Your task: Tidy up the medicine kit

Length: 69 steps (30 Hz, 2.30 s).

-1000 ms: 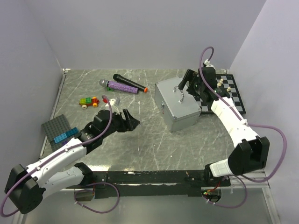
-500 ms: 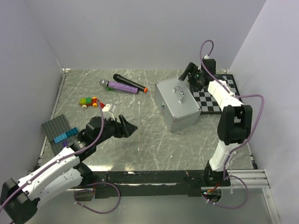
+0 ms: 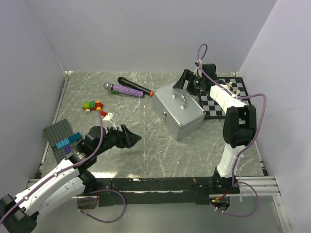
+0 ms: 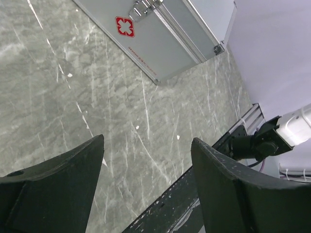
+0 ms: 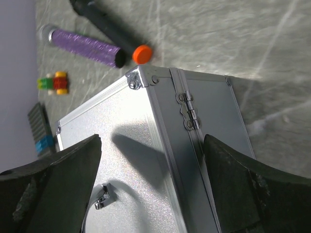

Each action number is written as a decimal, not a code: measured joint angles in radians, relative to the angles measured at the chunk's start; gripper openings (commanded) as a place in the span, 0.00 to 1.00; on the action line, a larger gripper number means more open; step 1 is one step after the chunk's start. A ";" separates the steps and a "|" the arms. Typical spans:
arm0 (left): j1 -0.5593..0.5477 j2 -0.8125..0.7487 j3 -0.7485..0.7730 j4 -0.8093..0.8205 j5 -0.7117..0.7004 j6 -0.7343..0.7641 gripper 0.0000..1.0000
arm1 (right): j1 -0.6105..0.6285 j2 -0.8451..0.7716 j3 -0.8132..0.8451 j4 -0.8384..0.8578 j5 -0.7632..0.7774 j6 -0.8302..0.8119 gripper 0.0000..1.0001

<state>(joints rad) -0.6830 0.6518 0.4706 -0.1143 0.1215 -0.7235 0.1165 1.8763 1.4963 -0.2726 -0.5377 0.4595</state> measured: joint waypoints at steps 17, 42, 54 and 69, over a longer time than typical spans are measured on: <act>0.000 0.000 -0.065 -0.002 0.025 -0.001 0.75 | 0.195 -0.028 -0.136 0.091 -0.230 -0.132 0.88; -0.004 0.257 -0.346 0.836 0.195 -0.049 0.61 | 0.249 -0.635 -0.334 0.018 0.121 -0.015 0.98; -0.020 0.530 -0.293 1.042 0.217 -0.040 0.92 | 0.362 -0.777 -0.589 0.023 0.129 -0.010 0.98; -0.021 0.801 -0.249 1.320 0.289 -0.009 0.92 | 0.406 -0.904 -0.649 0.010 0.148 -0.011 0.97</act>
<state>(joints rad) -0.7036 1.4532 0.2214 1.2053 0.4107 -0.7326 0.5220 0.9718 0.8471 -0.2623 -0.3901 0.4480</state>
